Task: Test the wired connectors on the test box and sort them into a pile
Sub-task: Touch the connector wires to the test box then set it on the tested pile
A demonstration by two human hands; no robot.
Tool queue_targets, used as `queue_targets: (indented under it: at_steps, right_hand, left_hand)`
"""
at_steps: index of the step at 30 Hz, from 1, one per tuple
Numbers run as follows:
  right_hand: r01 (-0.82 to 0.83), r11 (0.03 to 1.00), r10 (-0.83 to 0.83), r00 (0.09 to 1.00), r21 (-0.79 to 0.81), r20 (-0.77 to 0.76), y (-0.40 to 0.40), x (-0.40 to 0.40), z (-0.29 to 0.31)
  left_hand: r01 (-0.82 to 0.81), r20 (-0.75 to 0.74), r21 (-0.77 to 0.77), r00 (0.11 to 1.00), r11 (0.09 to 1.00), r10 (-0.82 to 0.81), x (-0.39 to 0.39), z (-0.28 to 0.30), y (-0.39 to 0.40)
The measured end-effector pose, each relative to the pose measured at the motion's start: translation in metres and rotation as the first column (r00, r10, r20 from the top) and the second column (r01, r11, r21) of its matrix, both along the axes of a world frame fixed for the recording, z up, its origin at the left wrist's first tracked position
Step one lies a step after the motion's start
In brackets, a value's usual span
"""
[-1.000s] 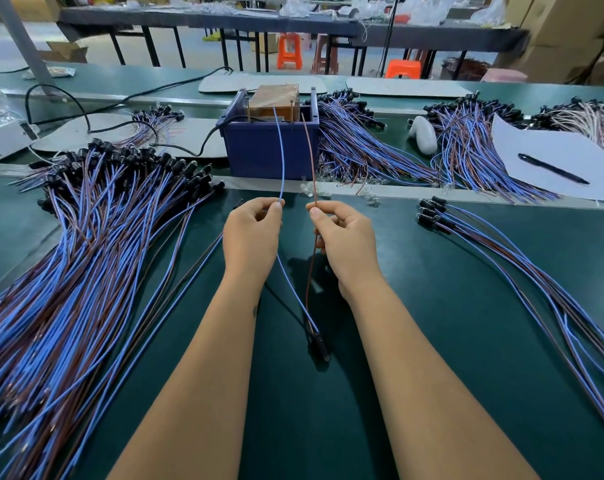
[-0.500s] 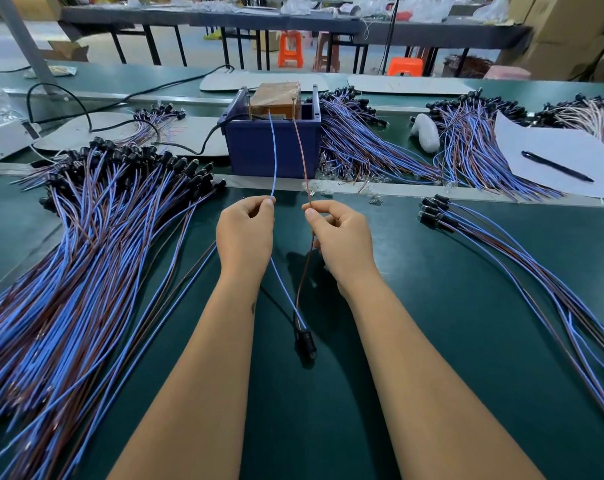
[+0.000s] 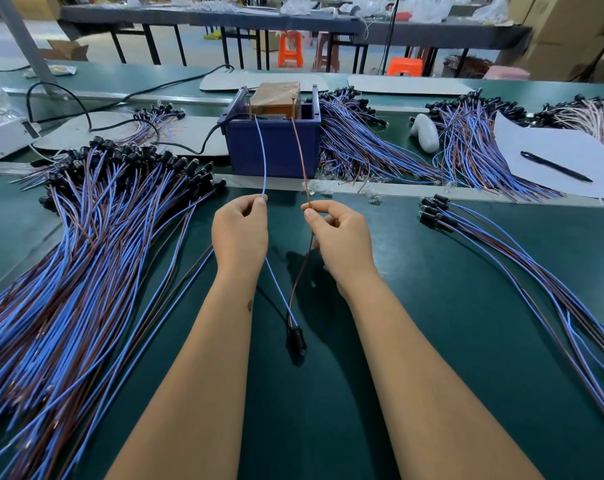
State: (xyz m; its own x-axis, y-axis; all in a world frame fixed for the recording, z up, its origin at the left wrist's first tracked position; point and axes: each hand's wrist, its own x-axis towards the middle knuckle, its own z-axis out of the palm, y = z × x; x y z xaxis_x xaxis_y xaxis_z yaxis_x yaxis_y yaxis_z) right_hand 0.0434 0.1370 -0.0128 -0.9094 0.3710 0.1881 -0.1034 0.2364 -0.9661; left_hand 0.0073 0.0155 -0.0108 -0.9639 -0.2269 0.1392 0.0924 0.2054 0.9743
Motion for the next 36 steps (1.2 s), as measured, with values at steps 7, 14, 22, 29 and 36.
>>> queue_targets:
  at_steps: [7, 14, 22, 29, 36]
  right_hand:
    - [-0.011, 1.0, 0.011, 1.0, 0.006, 0.002, 0.0006, -0.0004, -0.0011]
    - [-0.013, 1.0, 0.013, 1.0, 0.016, -0.002, 0.0014, -0.0012, -0.0021]
    - [-0.012, 1.0, 0.012, 1.0, 0.01, 0.0, 0.0007, -0.0022, -0.0035]
    - [0.003, 1.0, -0.003, 1.0, -0.016, 0.015, 0.001, -0.0038, -0.0035]
    - [0.011, 1.0, -0.011, 1.0, -0.018, 0.016, 0.0022, -0.0045, -0.0031]
  left_hand:
    - [-0.008, 0.012, 0.04, 1.0, 0.999, 0.008, -0.0012, -0.0007, -0.0002]
    - [-0.028, 0.009, 0.052, 1.0, 0.998, 0.028, -0.0022, -0.0018, -0.0006]
    - [-0.034, -0.004, 0.051, 0.999, 0.998, 0.034, -0.0034, -0.0032, -0.0014]
    - [-0.03, -0.012, 0.044, 0.999, 0.999, 0.03, -0.0034, -0.0036, -0.0011]
    - [-0.033, -0.009, 0.05, 0.999, 0.998, 0.034, -0.0034, -0.0032, -0.0013]
